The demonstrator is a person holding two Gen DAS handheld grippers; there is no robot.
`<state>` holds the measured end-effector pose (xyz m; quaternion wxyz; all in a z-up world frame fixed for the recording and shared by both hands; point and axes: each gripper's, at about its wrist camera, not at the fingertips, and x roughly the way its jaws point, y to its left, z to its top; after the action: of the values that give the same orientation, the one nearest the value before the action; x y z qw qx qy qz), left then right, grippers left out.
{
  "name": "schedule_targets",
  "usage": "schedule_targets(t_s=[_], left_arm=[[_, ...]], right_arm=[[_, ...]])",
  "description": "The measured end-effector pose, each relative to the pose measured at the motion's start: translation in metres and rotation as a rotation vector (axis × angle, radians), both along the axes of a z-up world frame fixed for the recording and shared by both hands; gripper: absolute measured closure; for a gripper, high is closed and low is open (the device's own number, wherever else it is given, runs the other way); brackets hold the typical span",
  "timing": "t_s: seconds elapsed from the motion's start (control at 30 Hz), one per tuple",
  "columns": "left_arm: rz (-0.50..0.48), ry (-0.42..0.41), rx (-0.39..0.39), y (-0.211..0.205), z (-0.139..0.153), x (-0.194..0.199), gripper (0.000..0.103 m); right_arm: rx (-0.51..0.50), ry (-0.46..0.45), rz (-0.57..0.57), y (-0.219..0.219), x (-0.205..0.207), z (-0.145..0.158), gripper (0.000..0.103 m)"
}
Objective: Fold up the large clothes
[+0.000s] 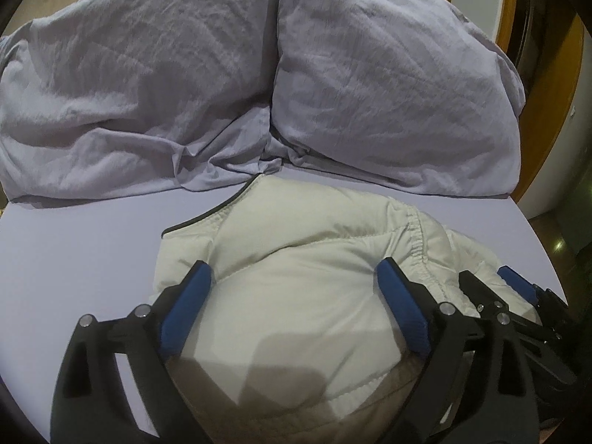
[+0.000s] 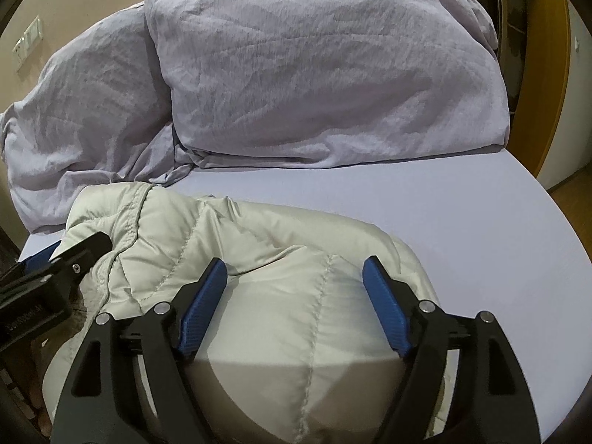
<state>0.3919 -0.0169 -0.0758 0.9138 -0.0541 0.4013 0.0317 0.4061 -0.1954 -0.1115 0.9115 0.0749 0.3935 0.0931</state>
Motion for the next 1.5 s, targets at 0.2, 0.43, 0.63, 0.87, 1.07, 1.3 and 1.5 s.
schedule_targets(t_s=[0.2, 0.43, 0.63, 0.87, 1.07, 1.3, 1.5], left_arm=[[0.006, 0.008, -0.017, 0.002, -0.011, 0.006, 0.009], [0.014, 0.01, -0.018, 0.001, -0.016, 0.012, 0.008], [0.018, 0.007, -0.01, 0.001, -0.018, 0.013, 0.008], [0.017, 0.009, -0.005, 0.002, -0.019, 0.014, 0.008], [0.02, 0.008, -0.003, 0.002, -0.019, 0.014, 0.008], [0.02, 0.008, -0.002, 0.002, -0.019, 0.014, 0.008], [0.021, 0.008, -0.001, 0.002, -0.019, 0.014, 0.008]], right_arm=[[0.003, 0.005, -0.003, 0.001, 0.007, -0.006, 0.023], [0.003, 0.012, -0.003, 0.003, 0.014, -0.011, 0.021], [-0.004, 0.014, -0.004, 0.004, 0.016, -0.012, 0.021], [-0.006, 0.015, -0.003, 0.005, 0.016, -0.014, 0.021], [-0.006, 0.015, -0.002, 0.005, 0.016, -0.014, 0.021], [-0.006, 0.015, -0.001, 0.005, 0.017, -0.014, 0.021], [-0.006, 0.014, 0.0, 0.005, 0.016, -0.014, 0.021]])
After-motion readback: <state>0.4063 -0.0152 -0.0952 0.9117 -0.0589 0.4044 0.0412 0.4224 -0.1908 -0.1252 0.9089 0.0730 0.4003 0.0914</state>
